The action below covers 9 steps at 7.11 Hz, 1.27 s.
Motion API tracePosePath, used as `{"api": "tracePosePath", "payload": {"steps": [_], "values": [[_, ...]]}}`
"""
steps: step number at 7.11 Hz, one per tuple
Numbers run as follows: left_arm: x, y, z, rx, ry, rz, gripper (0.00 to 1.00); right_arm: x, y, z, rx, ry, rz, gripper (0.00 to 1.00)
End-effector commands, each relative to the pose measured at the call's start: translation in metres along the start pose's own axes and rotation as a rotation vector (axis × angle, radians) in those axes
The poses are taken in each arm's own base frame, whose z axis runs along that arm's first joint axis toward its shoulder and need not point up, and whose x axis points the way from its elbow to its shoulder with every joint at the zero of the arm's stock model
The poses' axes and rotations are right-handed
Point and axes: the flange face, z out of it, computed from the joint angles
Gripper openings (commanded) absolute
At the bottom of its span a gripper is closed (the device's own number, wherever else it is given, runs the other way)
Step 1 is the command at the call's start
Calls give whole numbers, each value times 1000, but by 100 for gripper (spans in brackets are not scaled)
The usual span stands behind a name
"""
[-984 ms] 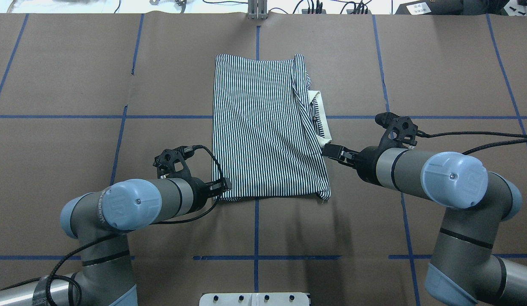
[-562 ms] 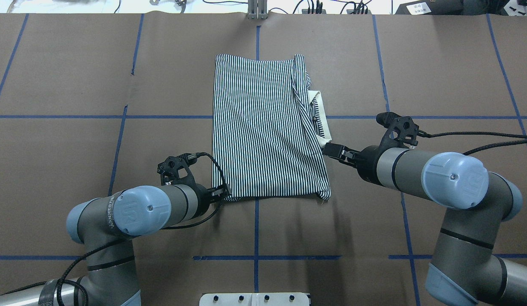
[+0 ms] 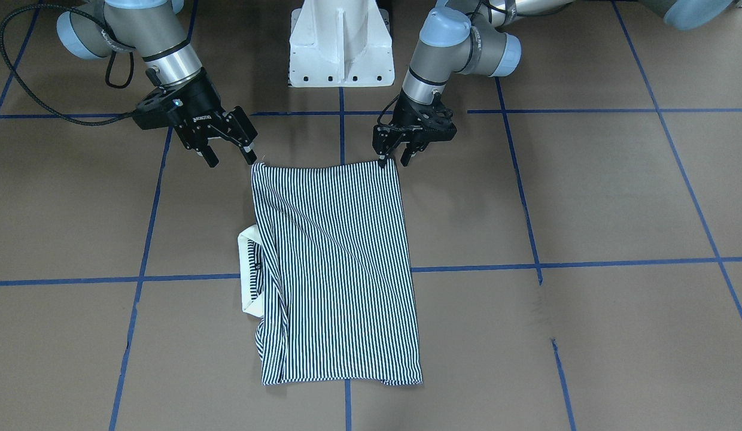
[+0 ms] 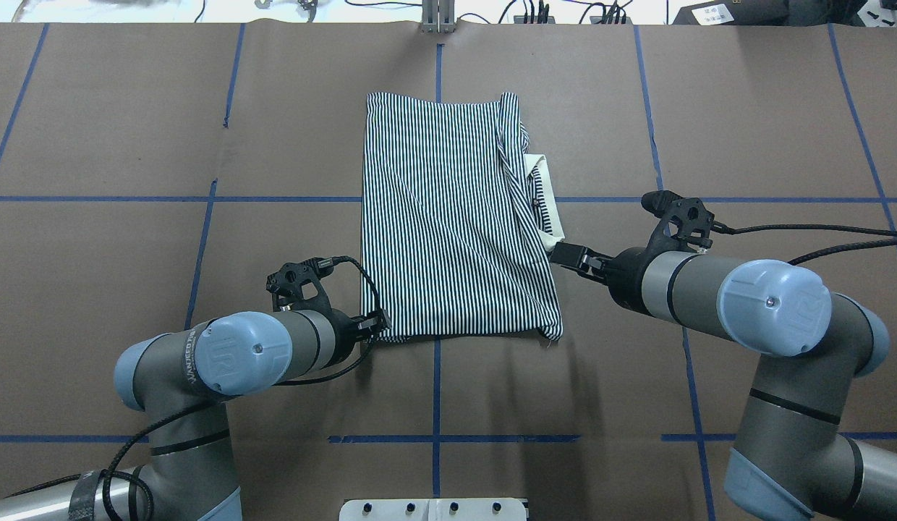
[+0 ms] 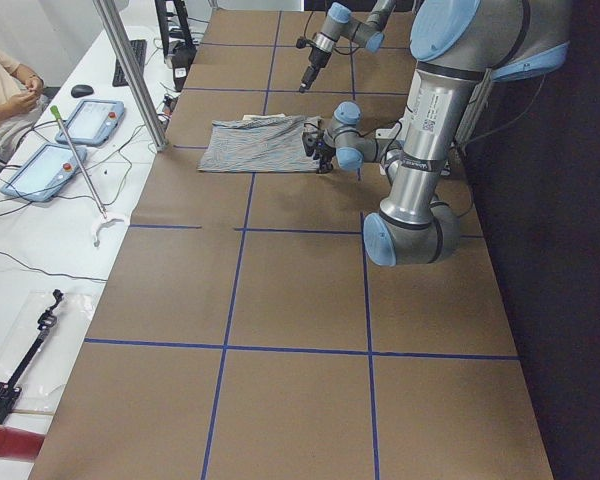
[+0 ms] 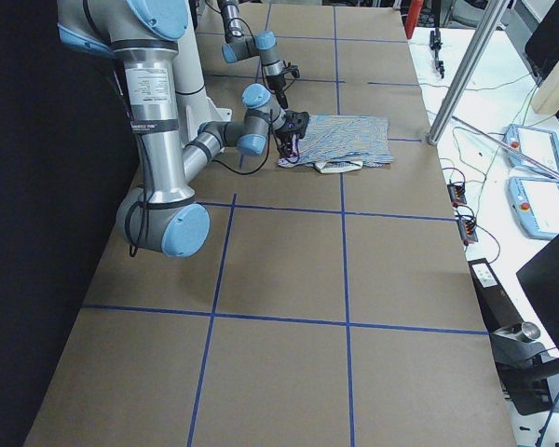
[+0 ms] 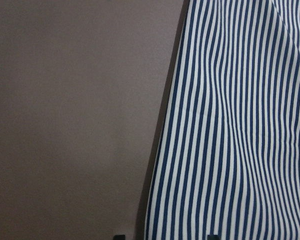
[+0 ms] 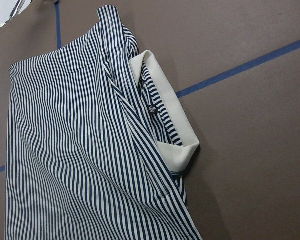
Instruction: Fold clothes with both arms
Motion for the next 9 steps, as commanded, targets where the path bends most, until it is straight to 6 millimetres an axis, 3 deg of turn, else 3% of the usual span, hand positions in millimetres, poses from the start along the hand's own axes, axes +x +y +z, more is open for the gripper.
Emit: {"api": "tracePosePath", "payload": {"steps": [1, 7, 9], "values": [[1, 1, 1, -1, 0, -1, 56, 0, 0, 0, 3, 0, 0, 100], [8, 2, 12, 0, -7, -4, 48, 3, -1, 0, 5, 6, 0, 100], [6, 2, 14, 0, -10, 3, 0, 4, 0, 1, 7, 7, -1, 100]]}}
